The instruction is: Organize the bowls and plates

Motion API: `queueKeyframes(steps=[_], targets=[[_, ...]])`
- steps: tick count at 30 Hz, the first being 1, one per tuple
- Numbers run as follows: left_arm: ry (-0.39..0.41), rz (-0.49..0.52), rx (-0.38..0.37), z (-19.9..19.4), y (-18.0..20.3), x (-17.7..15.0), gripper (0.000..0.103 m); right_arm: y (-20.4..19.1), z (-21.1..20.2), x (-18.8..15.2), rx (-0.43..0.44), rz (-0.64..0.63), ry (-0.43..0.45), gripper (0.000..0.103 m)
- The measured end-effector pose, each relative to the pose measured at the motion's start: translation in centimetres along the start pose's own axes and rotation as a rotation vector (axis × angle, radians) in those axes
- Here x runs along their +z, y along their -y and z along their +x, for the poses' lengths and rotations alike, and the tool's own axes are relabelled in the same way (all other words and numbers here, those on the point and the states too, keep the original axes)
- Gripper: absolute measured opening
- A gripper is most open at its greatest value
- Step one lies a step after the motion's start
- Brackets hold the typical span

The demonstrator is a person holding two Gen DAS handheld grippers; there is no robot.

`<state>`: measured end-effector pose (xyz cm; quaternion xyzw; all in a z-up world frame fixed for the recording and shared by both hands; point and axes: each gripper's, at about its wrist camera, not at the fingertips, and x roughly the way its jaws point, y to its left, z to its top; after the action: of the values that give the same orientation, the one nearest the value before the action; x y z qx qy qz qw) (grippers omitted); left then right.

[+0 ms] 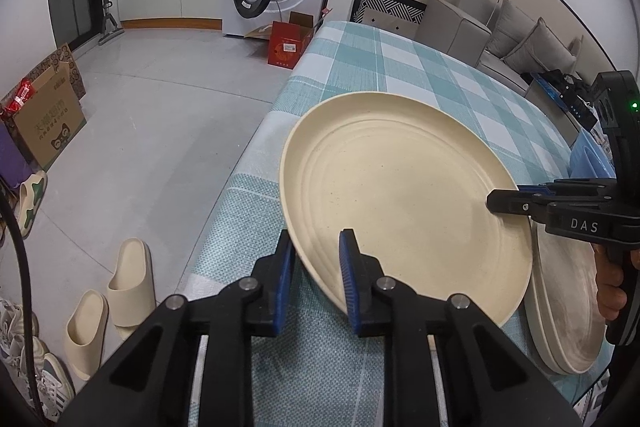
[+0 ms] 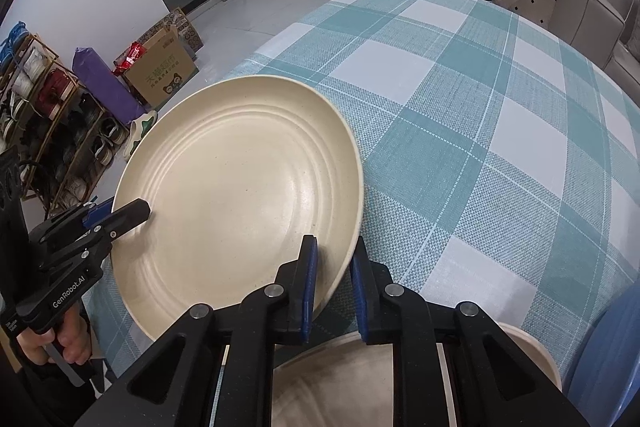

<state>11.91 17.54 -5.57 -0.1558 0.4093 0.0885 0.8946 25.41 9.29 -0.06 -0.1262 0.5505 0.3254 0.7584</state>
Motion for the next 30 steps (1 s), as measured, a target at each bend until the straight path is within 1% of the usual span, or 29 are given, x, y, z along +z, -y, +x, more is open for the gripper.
queueKeyframes(steps=[12,30], targets=[[0.023,0.022,-0.003,-2.0,0.8,0.4,0.021,-0.3,-2.3,-0.1,-0.012,-0.004,0.026,0.016],[0.044,0.082,-0.031,-4.5,3.0,0.5,0.021,0.3,-6.3,-2.0,-0.036,0.023,0.057,0.016]])
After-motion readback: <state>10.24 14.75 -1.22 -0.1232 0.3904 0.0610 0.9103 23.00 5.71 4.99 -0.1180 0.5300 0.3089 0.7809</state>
